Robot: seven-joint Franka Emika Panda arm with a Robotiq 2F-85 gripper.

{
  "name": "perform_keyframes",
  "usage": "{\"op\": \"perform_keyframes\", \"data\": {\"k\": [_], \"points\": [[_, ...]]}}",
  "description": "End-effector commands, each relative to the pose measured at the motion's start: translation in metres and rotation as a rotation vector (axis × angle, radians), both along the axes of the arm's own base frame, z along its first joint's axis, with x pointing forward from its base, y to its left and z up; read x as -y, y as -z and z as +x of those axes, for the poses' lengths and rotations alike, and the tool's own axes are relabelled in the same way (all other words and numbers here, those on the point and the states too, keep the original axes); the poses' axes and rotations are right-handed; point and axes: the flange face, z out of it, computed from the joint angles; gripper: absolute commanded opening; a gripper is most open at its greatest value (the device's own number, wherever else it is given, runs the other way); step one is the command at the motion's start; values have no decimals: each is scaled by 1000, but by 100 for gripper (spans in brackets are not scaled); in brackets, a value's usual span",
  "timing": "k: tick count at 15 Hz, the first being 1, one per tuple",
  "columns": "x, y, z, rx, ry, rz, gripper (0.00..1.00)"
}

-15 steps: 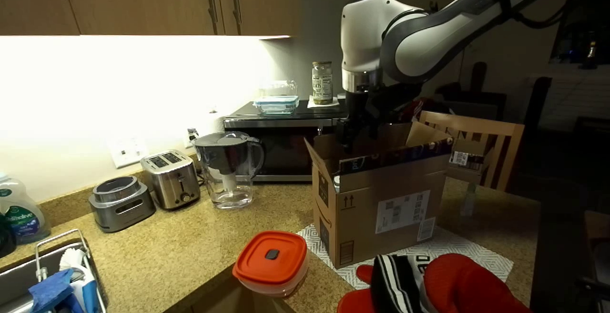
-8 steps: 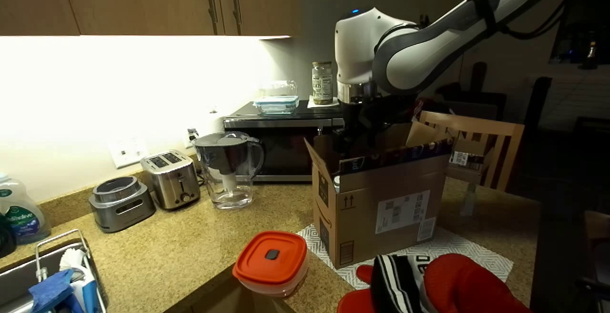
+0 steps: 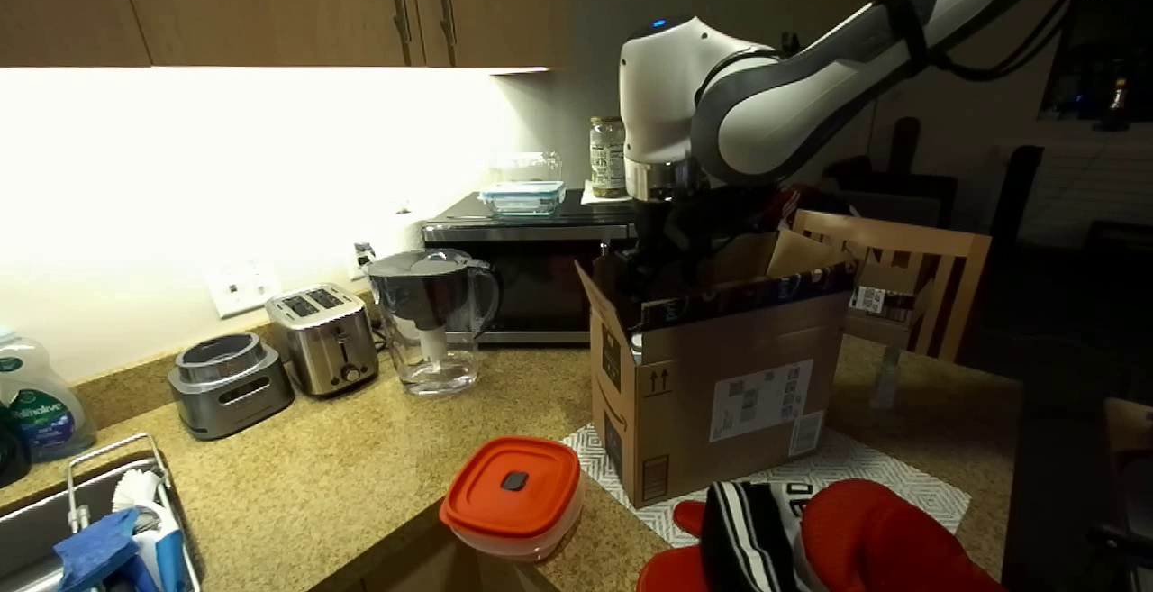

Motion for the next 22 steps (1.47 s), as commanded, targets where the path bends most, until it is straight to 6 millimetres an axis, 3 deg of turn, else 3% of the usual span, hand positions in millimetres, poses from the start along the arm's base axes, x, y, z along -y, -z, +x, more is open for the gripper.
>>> {"op": "perform_keyframes", "data": {"k": [1, 22], "points": [[-6, 3, 5, -8, 5, 27, 100], [-14, 22, 29, -39, 40, 112, 100]]}}
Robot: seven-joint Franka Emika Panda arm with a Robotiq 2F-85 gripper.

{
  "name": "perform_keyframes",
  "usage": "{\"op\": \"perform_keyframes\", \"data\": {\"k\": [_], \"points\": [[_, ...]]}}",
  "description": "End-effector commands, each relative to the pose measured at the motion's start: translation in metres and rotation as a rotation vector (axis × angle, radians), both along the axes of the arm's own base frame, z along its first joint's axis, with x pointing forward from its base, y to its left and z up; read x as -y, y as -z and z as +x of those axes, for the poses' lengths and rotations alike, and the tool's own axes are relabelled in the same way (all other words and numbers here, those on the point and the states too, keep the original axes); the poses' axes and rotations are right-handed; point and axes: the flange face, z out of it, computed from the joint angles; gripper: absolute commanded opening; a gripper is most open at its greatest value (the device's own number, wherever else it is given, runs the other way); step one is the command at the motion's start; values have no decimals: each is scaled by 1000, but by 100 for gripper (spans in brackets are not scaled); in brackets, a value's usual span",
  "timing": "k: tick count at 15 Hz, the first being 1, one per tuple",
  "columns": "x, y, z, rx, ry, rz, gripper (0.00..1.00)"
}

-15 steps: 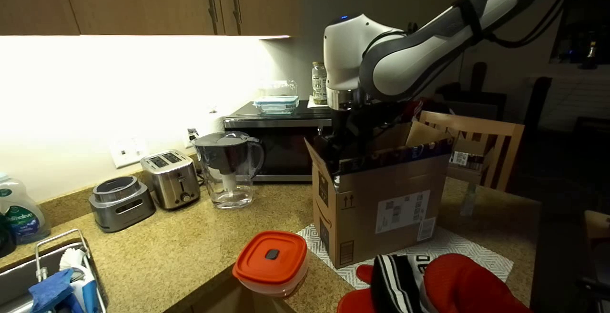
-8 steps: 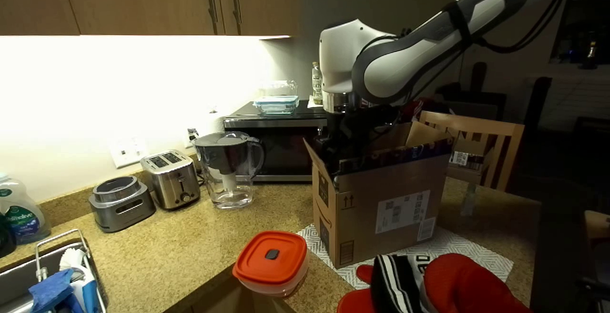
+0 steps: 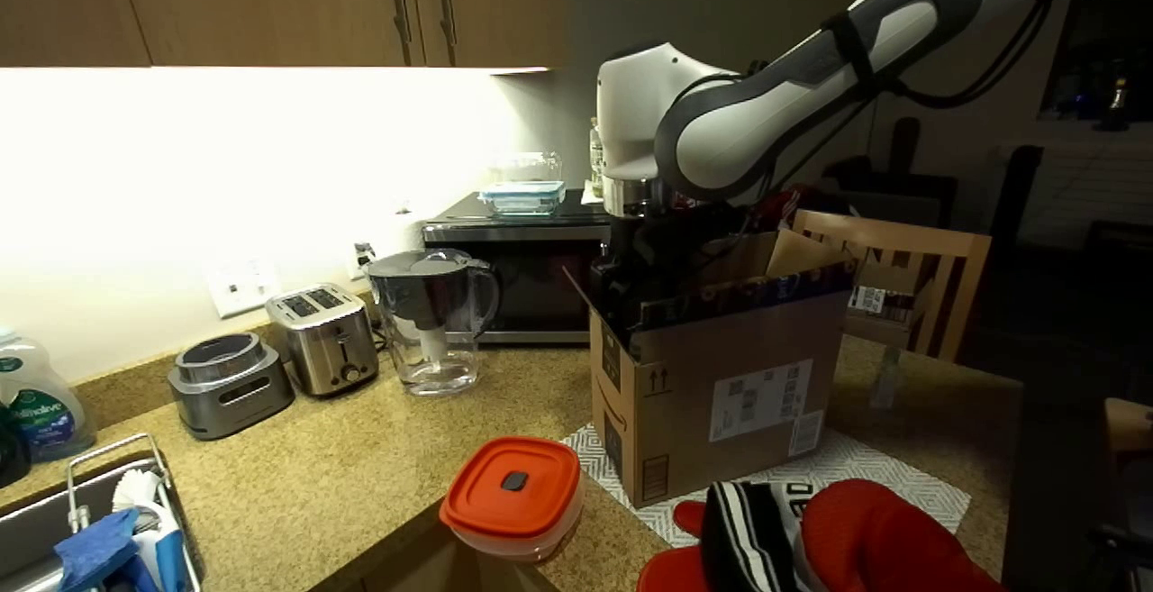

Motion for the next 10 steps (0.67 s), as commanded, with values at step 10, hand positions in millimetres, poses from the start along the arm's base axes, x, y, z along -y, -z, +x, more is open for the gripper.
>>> {"op": "perform_keyframes", "data": {"k": [10], "points": [[8, -5, 12, -23, 31, -1, 100]]}}
